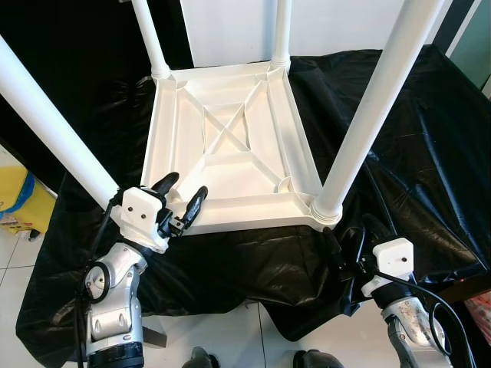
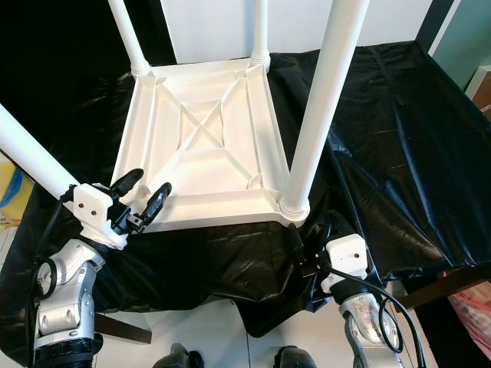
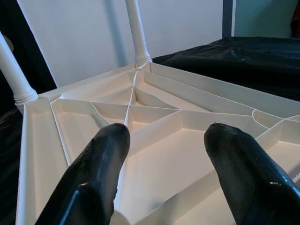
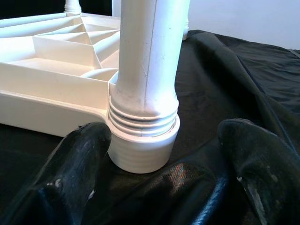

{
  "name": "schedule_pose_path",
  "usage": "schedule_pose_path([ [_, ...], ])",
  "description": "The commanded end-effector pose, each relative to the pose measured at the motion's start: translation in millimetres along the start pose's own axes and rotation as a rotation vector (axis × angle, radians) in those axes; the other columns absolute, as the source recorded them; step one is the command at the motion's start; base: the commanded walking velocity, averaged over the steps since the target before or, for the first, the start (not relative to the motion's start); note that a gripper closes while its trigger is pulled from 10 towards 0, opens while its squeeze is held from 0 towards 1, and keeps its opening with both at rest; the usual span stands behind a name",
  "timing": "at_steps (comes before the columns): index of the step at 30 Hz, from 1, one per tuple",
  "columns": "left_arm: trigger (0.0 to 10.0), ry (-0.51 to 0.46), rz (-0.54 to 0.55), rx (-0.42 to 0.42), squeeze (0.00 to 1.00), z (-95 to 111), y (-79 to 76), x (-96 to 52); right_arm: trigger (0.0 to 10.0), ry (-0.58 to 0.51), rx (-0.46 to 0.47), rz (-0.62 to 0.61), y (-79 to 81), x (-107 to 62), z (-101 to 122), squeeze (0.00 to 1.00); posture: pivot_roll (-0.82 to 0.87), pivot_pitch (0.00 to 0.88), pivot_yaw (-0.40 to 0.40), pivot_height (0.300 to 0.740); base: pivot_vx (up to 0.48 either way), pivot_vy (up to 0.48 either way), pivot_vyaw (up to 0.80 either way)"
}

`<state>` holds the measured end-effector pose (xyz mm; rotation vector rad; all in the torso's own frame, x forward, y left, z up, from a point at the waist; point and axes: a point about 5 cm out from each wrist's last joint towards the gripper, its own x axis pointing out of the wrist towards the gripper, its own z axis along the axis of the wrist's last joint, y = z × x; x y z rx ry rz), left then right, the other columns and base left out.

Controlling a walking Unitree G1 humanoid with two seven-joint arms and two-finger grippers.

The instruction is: Building children table

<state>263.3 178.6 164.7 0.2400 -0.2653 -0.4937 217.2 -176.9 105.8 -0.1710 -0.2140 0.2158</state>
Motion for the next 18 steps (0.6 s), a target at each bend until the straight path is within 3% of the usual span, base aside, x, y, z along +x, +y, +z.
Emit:
schedule_pose_path([
  [1,10.0,0.021,0.064,-0.007,0.0,-2.7,4.4,-0.4,10.0,0.01,0.004,0.001,3.1,-3.3,-2.6,0.0,-0.07,0.104,0.054,0.74,0.0,0.0,0.0],
  [5,10.0,0.021,0.061,-0.015,0.0,-2.5,4.3,0.2,10.0,0.009,0.003,0.001,3.4,-3.2,-2.3,0.0,-0.07,0.105,0.056,0.74,0.0,0.0,0.0],
  [12,10.0,0.045,0.088,-0.107,0.0,-5.3,7.4,3.6,10.0,0.01,0.0,0.01,2.6,-1.6,-1.7,0.0,-0.07,0.111,0.047,0.74,0.0,0.0,0.0],
  [18,10.0,0.054,0.08,-0.123,0.0,-6.6,5.8,3.6,10.0,0.008,0.001,0.011,3.1,-1.2,-1.6,0.0,-0.07,0.113,0.045,0.74,0.0,0.0,0.0],
])
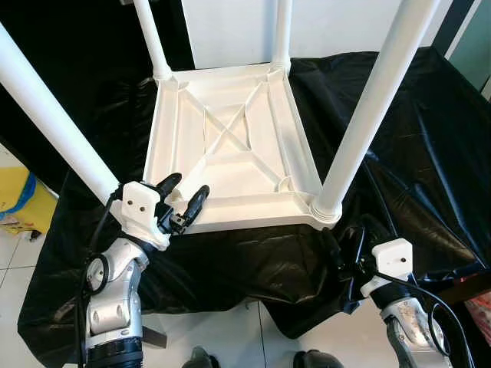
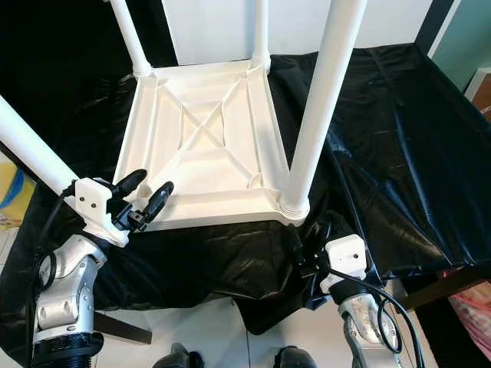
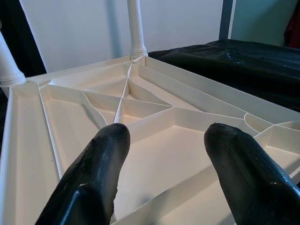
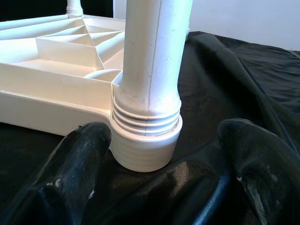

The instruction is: Building children table

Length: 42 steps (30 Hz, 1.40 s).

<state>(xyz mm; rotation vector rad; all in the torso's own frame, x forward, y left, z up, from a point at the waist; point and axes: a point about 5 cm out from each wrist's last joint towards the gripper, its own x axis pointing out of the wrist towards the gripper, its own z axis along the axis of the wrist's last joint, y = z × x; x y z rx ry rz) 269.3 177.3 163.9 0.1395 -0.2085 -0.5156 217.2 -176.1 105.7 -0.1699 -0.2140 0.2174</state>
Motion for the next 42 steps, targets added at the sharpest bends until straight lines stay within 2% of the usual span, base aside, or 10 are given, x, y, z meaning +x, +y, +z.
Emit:
schedule_pose_path([
  [1,10.0,0.023,0.093,-0.032,0.0,-5,3.0,-1.7,10.0,0.007,0.002,0.003,2.8,-1.5,-1,0.0,-0.07,0.138,0.049,0.74,0.0,0.0,0.0],
  [8,10.0,-0.011,0.09,-0.094,0.0,3,-1.2,2.1,10.0,-0.021,0.024,-0.031,5.5,-2.9,7,0.0,-0.07,0.156,0.045,0.74,0.0,0.0,0.0],
  [11,10.0,-0.012,0.09,-0.097,0.0,4,-1.4,2.5,10.0,-0.022,0.026,-0.037,5.5,-3.2,7,0.0,-0.07,0.156,0.045,0.74,0.0,0.0,0.0],
  [12,10.0,-0.038,0.094,-0.145,0.0,8,-1.5,7.2,10.0,-0.057,0.031,-0.069,6.7,-5.4,14,0.0,-0.07,0.168,0.051,0.74,0.0,0.0,0.0],
  [14,10.0,-0.038,0.094,-0.145,0.0,8,-1.5,7.2,10.0,-0.057,0.031,-0.069,6.7,-5.4,14,0.0,-0.07,0.168,0.051,0.74,0.0,0.0,0.0],
  [20,10.0,-0.095,0.114,-0.252,0.0,18,2.1,14.9,10.0,-0.075,0.047,-0.104,8.9,-9.3,20,0.0,-0.08,0.188,0.068,0.74,0.0,0.0,0.0],
  [42,10.0,-0.092,0.133,-0.291,0.0,23,6.7,17.8,10.0,-0.081,0.051,-0.121,11.1,-0.2,23,0.0,-0.08,0.176,0.069,0.74,0.0,0.0,0.0],
])
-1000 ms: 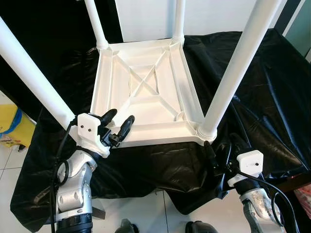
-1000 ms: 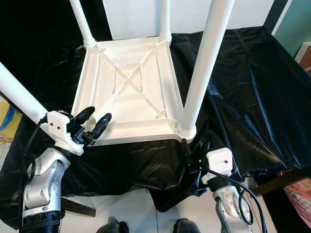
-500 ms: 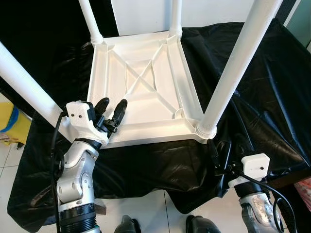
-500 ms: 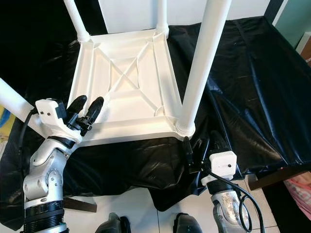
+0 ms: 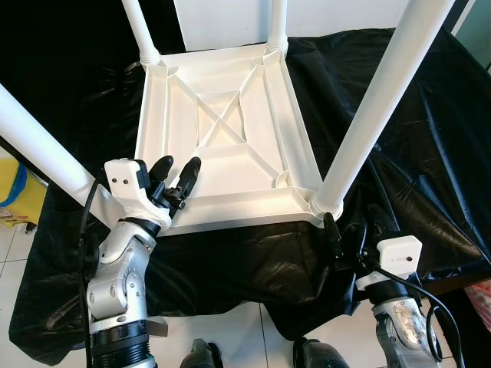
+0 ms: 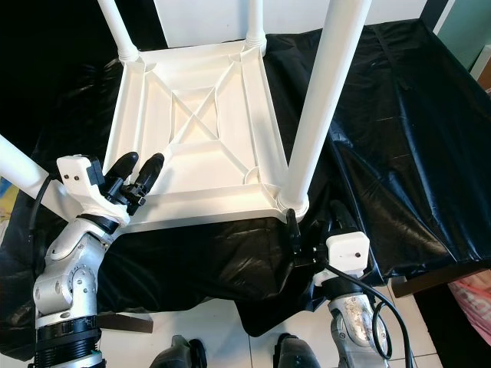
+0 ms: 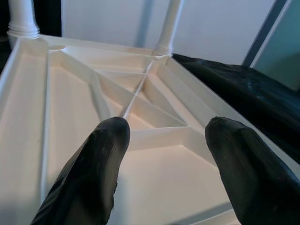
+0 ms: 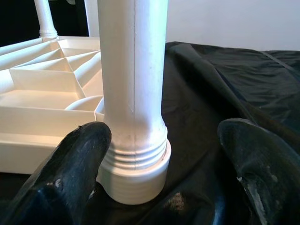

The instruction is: Building children table

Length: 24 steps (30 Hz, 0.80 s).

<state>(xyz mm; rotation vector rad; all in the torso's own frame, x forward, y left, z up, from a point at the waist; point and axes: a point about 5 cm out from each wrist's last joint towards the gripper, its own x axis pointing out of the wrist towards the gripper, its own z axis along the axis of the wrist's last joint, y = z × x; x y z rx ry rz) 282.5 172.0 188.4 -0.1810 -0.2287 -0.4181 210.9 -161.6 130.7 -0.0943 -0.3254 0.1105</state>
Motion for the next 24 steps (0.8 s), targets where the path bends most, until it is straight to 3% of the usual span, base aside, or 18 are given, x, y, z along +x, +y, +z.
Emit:
schedule_pose_path([
  [1,10.0,0.001,0.004,-0.001,0.0,2.2,-0.2,0.2,10.0,0.029,-0.002,0.0,0.1,-2.7,-4.4,0.0,-0.08,0.176,0.069,0.74,0.0,0.0,0.0],
  [18,10.0,0.01,0.006,-0.009,0.0,2.6,1.1,1.2,10.0,0.043,-0.006,-0.007,1.8,-3.1,-6.5,0.0,-0.08,0.172,0.075,0.74,0.0,0.0,0.0],
  [24,10.0,0.012,0.008,-0.017,0.0,2.0,0.9,1.7,10.0,0.047,-0.009,-0.007,1.8,-3.2,-7.1,0.0,-0.08,0.171,0.073,0.74,-0.252,0.0,0.0],
])
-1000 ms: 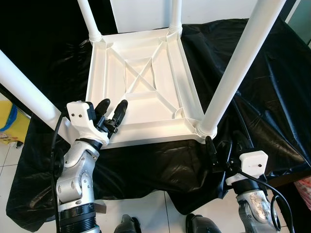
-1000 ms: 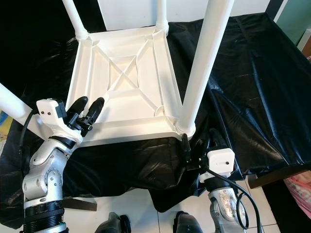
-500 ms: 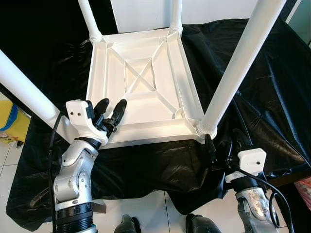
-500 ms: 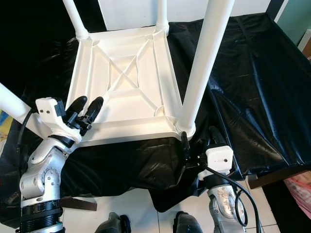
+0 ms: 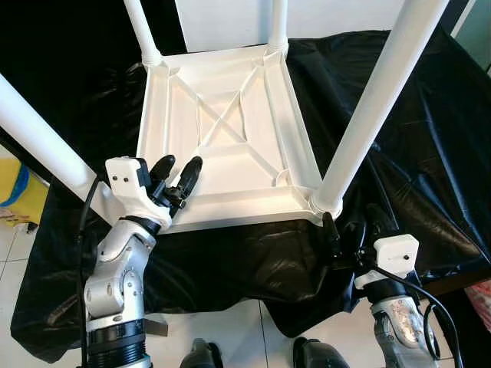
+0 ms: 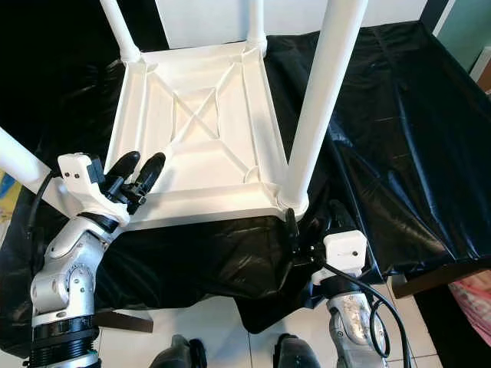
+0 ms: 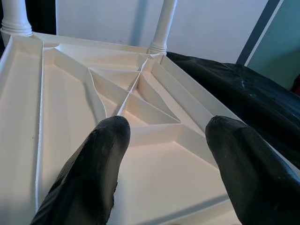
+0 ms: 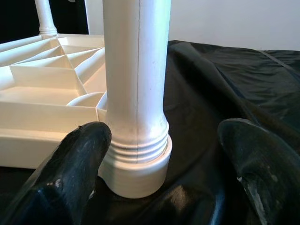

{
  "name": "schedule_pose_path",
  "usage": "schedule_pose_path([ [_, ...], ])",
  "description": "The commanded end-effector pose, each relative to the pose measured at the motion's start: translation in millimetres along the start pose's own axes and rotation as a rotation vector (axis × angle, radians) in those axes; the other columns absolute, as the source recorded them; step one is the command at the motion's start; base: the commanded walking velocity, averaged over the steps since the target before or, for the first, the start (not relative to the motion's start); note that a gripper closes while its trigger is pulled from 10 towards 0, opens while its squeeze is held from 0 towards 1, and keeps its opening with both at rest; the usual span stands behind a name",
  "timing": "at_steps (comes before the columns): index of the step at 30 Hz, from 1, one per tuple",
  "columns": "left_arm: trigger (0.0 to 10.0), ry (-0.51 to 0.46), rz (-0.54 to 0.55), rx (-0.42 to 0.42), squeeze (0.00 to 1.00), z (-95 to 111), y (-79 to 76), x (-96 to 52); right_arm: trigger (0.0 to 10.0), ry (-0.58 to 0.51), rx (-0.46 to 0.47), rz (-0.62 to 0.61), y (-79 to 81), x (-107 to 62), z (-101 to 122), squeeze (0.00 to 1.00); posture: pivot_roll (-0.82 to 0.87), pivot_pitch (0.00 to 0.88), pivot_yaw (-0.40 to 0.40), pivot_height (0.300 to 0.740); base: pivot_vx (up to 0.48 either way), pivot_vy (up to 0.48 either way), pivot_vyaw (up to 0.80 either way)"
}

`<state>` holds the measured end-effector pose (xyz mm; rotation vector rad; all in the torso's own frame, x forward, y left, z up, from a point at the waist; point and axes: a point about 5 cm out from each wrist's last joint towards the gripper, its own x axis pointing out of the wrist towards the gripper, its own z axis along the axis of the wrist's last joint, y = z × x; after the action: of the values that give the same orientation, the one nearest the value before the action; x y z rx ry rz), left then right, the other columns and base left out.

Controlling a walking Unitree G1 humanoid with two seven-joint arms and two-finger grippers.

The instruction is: Building children table

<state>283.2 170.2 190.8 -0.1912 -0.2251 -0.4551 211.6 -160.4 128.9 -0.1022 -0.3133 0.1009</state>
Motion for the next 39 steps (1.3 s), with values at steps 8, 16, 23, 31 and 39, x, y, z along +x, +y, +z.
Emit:
schedule_pose_path([
  [8,10.0,0.01,0.047,-0.008,0.0,0,3.3,-0.5,10.0,0.036,-0.003,0.0,0.5,-3.0,-6,0.0,-0.08,0.169,0.072,0.74,-0.27,0.0,0.0],
  [16,10.0,0.007,0.048,-0.01,0.0,0,3.5,-1.1,10.0,0.04,-0.005,0.0,0.4,-3.5,-7,0.0,-0.08,0.17,0.07,0.74,-0.266,0.0,0.0],
  [23,10.0,0.002,0.055,-0.004,0.0,2,4.6,-0.4,10.0,0.043,-0.005,0.002,0.7,-3.9,-7,0.0,-0.08,0.17,0.07,0.74,0.0,0.0,0.0],
  [31,10.0,-0.006,0.066,0.004,0.0,4,5.2,-0.1,10.0,0.043,-0.008,0.003,0.8,-4.1,-7,0.0,-0.08,0.171,0.07,0.74,0.0,0.0,0.0],
  [39,10.0,-0.01,0.1,0.085,0.0,14,17.0,-3.7,10.0,0.037,-0.023,-0.002,-1.5,3.3,-4,0.0,-0.08,0.171,0.064,0.74,0.0,0.0,0.0],
])
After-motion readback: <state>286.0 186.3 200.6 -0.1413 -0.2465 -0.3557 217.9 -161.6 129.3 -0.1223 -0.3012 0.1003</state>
